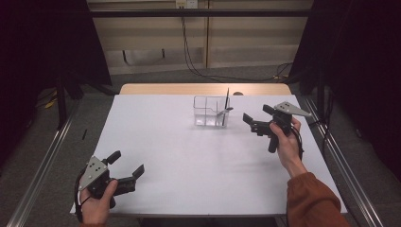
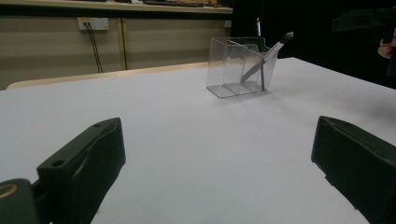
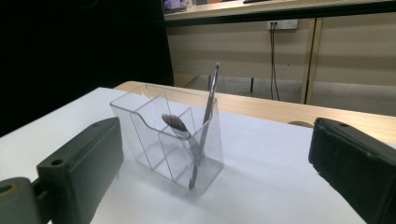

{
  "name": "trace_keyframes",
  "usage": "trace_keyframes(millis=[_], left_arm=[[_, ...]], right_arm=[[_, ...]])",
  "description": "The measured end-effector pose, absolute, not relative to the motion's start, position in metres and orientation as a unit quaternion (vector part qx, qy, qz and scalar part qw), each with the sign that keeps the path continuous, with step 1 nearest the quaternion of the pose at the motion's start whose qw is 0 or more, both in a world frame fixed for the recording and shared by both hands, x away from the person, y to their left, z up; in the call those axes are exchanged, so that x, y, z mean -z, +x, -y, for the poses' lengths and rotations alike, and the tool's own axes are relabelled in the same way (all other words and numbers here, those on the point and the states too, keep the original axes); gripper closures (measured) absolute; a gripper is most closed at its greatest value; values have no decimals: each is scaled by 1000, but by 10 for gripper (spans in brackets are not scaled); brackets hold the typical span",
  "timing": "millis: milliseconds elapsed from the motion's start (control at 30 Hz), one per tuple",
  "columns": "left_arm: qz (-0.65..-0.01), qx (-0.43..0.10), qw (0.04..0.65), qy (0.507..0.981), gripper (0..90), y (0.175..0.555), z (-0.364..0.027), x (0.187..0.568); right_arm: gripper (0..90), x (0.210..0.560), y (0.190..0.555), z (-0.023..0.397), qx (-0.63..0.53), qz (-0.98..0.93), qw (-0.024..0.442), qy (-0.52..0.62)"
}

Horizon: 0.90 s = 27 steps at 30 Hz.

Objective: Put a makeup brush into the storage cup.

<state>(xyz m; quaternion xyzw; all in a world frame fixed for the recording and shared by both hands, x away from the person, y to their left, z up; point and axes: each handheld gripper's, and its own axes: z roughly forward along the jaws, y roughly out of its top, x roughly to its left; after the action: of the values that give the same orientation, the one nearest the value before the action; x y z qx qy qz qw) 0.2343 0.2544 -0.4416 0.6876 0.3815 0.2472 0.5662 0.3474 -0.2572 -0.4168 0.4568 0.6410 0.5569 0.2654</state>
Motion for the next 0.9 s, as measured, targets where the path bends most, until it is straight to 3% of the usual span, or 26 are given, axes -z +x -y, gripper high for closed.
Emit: trace_keyframes(millis=[900], left_arm=[[-384, -254, 571, 680, 28, 232, -258, 440]], right_arm=[[13, 437, 273, 284, -544, -651, 286, 445]])
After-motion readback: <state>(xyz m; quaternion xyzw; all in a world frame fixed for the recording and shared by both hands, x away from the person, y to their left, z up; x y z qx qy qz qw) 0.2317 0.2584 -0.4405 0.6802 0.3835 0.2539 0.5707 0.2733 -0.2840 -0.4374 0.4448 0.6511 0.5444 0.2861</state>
